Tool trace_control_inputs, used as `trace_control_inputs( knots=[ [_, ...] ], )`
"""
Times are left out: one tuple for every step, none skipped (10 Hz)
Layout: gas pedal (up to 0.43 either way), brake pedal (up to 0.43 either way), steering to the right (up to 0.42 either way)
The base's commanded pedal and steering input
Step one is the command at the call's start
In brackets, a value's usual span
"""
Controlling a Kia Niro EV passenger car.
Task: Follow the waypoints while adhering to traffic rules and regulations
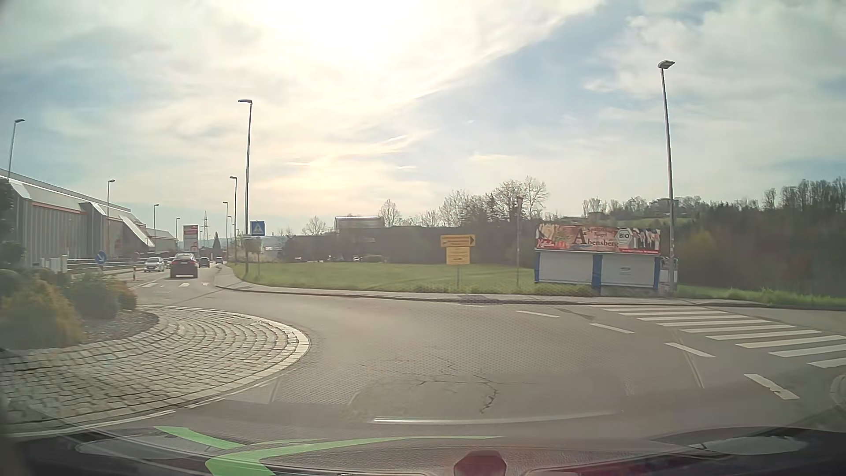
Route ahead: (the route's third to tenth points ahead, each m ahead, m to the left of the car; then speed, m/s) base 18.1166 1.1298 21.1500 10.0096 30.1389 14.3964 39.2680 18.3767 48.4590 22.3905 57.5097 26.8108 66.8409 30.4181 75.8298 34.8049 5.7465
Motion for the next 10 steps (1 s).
trace_control_inputs(
  knots=[
    [0.0, 0.0, 0.18],
    [0.0, 0.0, 0.126],
    [0.0, 0.0, 0.081],
    [0.0, 0.0, 0.026],
    [0.0, 0.0, -0.023],
    [0.0, 0.0, -0.067],
    [0.0, 0.0, -0.115],
    [0.0, 0.0, -0.159],
    [0.0, 0.0, -0.191],
    [0.0, 0.0, -0.225]
  ],
)
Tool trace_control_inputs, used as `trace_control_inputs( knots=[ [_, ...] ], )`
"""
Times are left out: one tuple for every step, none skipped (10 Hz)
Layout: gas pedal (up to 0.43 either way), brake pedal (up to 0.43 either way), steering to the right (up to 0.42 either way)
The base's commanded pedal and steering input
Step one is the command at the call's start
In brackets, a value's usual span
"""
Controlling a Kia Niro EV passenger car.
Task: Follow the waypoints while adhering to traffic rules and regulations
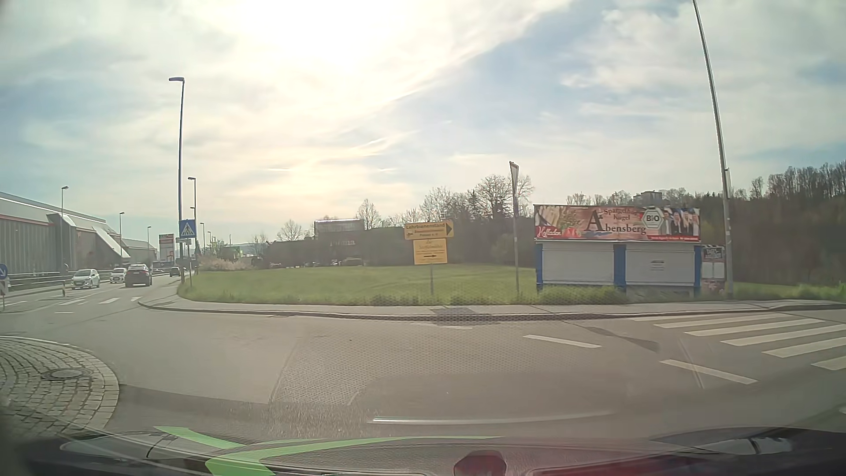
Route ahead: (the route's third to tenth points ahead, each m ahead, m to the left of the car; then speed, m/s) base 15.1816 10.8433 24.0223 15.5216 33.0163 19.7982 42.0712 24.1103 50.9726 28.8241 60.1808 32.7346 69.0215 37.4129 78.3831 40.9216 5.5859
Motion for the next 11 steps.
trace_control_inputs(
  knots=[
    [0.0, 0.0, -0.254],
    [0.0, 0.0, -0.282],
    [0.0, 0.0, -0.302],
    [0.0, 0.0, -0.327],
    [0.0, 0.0, -0.353],
    [0.02, 0.0, -0.371],
    [0.028, 0.0, -0.394],
    [0.028, 0.0, -0.413],
    [0.039, 0.0, -0.423],
    [0.039, 0.0, -0.427],
    [0.039, 0.0, -0.427]
  ],
)
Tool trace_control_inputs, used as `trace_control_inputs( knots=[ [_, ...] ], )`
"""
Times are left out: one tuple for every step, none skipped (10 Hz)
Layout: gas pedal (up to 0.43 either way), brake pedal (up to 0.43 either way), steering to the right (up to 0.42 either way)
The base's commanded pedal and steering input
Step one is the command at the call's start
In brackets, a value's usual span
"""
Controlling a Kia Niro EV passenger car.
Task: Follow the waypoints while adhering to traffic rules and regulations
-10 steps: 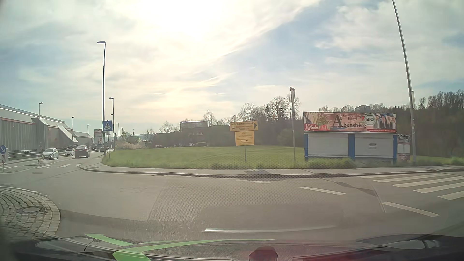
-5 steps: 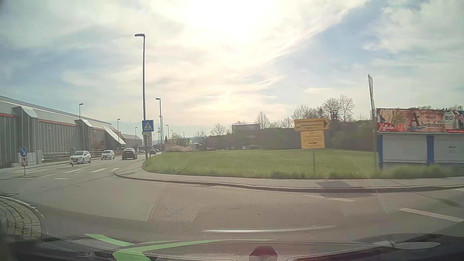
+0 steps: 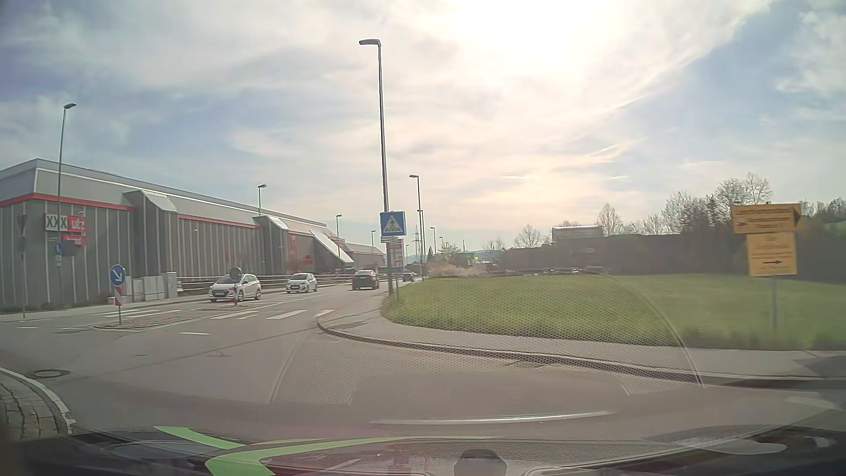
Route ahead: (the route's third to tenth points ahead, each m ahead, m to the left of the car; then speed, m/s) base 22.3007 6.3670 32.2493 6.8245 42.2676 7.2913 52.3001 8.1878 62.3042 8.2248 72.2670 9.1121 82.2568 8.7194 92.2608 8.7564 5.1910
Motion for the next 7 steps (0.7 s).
trace_control_inputs(
  knots=[
    [0.047, 0.0, -0.423],
    [0.047, 0.0, -0.418],
    [0.059, 0.0, -0.406],
    [0.059, 0.0, -0.389],
    [0.067, 0.0, -0.366],
    [0.079, 0.0, -0.34],
    [0.079, 0.0, -0.304]
  ],
)
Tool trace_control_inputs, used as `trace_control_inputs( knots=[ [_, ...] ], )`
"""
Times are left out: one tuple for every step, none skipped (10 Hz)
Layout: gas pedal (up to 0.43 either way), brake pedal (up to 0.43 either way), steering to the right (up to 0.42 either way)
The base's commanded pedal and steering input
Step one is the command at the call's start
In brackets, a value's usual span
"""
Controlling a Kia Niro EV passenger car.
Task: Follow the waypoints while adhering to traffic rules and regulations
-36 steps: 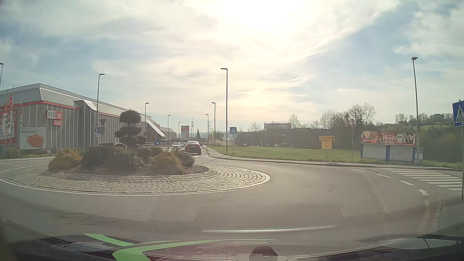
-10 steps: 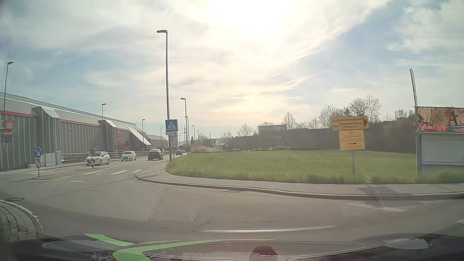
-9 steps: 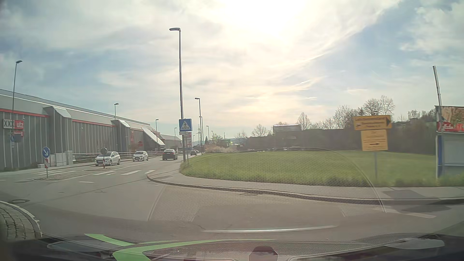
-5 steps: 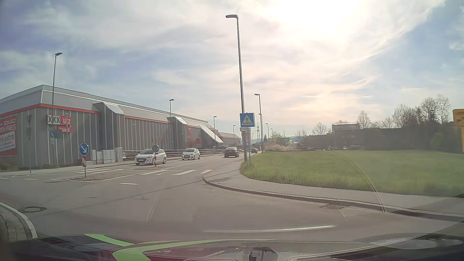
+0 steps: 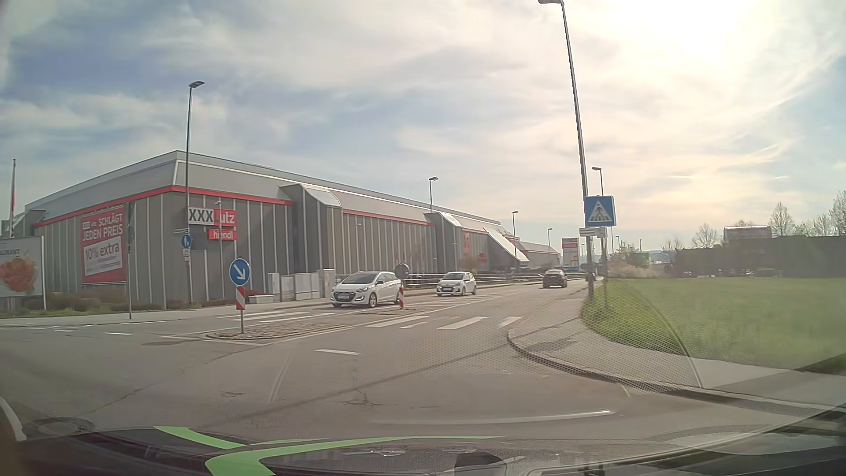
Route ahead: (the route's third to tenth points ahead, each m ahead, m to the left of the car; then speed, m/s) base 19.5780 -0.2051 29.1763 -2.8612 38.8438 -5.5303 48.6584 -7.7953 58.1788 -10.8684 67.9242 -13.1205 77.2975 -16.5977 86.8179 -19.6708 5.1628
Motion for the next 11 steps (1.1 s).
trace_control_inputs(
  knots=[
    [0.098, 0.0, -0.261],
    [0.118, 0.0, -0.22],
    [0.13, 0.0, -0.169],
    [0.157, 0.0, -0.118],
    [0.169, 0.0, -0.056],
    [0.169, 0.0, -0.004],
    [0.169, 0.0, 0.038],
    [0.197, 0.0, 0.074],
    [0.268, 0.0, 0.101],
    [0.268, 0.0, 0.115],
    [0.268, 0.0, 0.133]
  ],
)
